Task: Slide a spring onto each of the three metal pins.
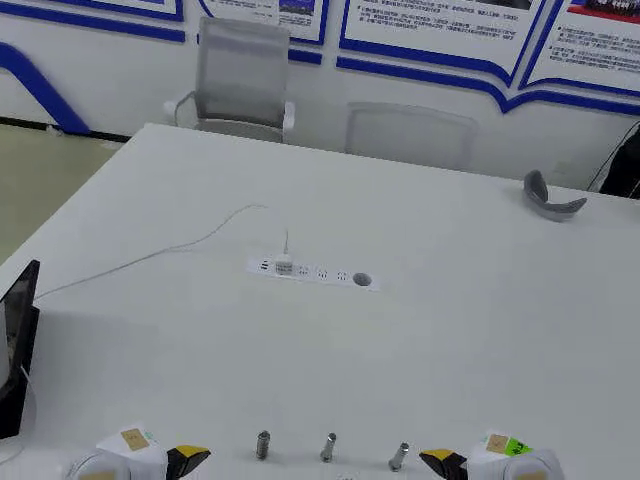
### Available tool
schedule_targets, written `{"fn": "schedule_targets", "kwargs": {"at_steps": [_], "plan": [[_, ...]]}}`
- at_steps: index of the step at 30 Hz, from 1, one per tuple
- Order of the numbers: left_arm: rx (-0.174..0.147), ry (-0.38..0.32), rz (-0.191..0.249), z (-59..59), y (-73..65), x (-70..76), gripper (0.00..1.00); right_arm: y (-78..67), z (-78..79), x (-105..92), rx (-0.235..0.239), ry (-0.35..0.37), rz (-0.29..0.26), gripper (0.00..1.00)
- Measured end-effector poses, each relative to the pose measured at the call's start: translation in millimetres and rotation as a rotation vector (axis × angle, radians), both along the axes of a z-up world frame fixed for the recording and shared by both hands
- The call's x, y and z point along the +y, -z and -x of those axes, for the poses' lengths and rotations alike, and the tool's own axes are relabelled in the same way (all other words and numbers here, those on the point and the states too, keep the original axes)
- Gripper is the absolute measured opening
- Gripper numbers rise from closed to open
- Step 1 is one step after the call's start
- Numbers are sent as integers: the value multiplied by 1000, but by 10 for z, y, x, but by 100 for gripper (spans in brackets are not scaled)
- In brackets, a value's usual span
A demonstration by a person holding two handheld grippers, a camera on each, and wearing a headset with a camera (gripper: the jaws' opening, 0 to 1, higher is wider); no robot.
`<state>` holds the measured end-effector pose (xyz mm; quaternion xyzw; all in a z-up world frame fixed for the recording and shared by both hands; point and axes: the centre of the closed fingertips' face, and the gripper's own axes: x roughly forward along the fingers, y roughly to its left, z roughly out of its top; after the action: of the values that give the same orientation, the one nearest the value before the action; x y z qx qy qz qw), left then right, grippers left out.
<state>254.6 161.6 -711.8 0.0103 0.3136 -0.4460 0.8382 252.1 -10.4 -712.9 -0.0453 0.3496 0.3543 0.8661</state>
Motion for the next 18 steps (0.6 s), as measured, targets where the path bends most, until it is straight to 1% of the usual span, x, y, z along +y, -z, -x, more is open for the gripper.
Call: {"fn": "schedule_targets", "kwargs": {"at_steps": [6,10,13,18], "plan": [[-7,75,-21,67,20,-212,69,27,125,-145,8,31,-3,79],[-13,124,-36,98,35,-345,68,31,179,-239,9,55,-9,79],[-22,156,-56,97,47,-438,67,23,222,-291,11,67,-10,79],[-38,191,-70,54,49,-581,65,-14,268,-377,3,85,-10,80]]}}
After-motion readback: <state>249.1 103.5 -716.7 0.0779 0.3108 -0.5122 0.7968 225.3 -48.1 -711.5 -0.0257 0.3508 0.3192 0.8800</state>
